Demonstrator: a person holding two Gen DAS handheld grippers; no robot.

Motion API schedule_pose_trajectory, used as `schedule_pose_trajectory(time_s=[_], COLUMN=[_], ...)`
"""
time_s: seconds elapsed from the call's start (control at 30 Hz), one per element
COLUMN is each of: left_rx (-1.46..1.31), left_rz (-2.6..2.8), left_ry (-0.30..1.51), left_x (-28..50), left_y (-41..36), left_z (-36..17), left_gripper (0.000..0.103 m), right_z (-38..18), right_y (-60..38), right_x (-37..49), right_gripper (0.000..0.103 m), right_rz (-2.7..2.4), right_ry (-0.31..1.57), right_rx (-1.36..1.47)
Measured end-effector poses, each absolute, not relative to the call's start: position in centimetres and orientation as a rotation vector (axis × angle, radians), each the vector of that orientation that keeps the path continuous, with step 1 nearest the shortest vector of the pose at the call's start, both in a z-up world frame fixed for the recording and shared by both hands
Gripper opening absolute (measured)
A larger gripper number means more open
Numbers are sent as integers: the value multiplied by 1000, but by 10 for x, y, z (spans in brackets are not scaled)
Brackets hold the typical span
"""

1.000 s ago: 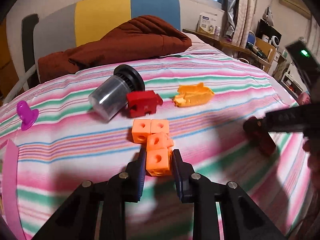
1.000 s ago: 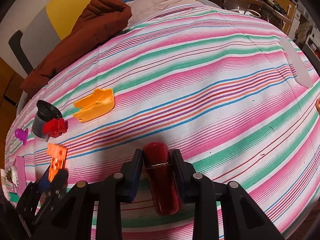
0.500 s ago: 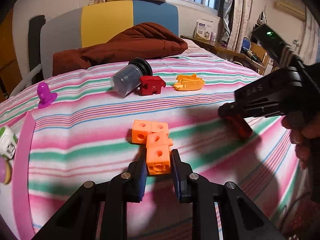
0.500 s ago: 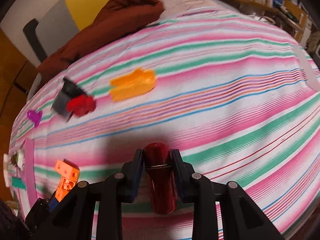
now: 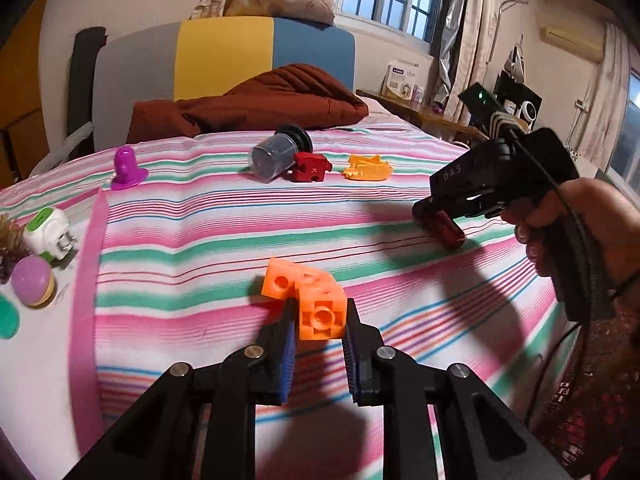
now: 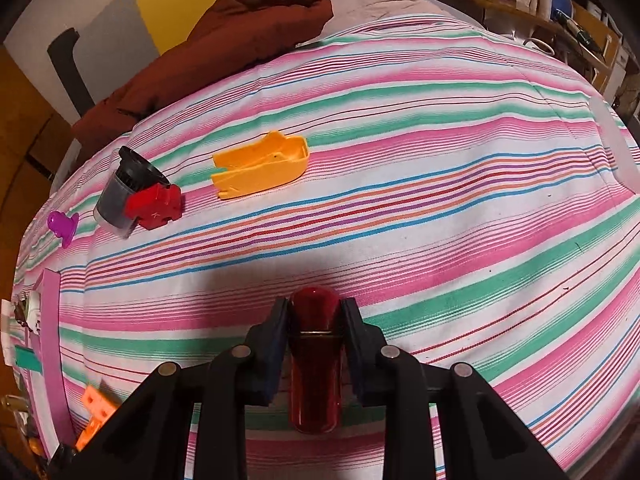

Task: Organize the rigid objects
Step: 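Carry the orange blocks into the tray and open the left gripper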

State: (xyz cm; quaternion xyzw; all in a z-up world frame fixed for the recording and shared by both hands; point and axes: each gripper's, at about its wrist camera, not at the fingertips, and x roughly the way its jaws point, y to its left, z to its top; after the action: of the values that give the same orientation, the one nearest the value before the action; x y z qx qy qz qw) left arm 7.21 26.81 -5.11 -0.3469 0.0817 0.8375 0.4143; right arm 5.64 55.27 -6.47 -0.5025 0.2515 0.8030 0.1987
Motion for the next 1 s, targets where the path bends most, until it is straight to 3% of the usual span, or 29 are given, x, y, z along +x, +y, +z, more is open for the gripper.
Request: schedule_pose_trajectory(time_s=[0.57, 1.0], left_rx=[-845, -967], left_rz=[2246, 2505], left_ry=[-18, -120], left_x=[60, 14], left_y=[160, 68], left_z=[-13, -28], left_gripper=[21, 21], right_z=[-63, -63], right_y=[549, 543], right_x=[58, 59], right_gripper=[26, 26], right_rz=[2250, 2249], right_ry=[643, 616], right_rx=[-1418, -1426])
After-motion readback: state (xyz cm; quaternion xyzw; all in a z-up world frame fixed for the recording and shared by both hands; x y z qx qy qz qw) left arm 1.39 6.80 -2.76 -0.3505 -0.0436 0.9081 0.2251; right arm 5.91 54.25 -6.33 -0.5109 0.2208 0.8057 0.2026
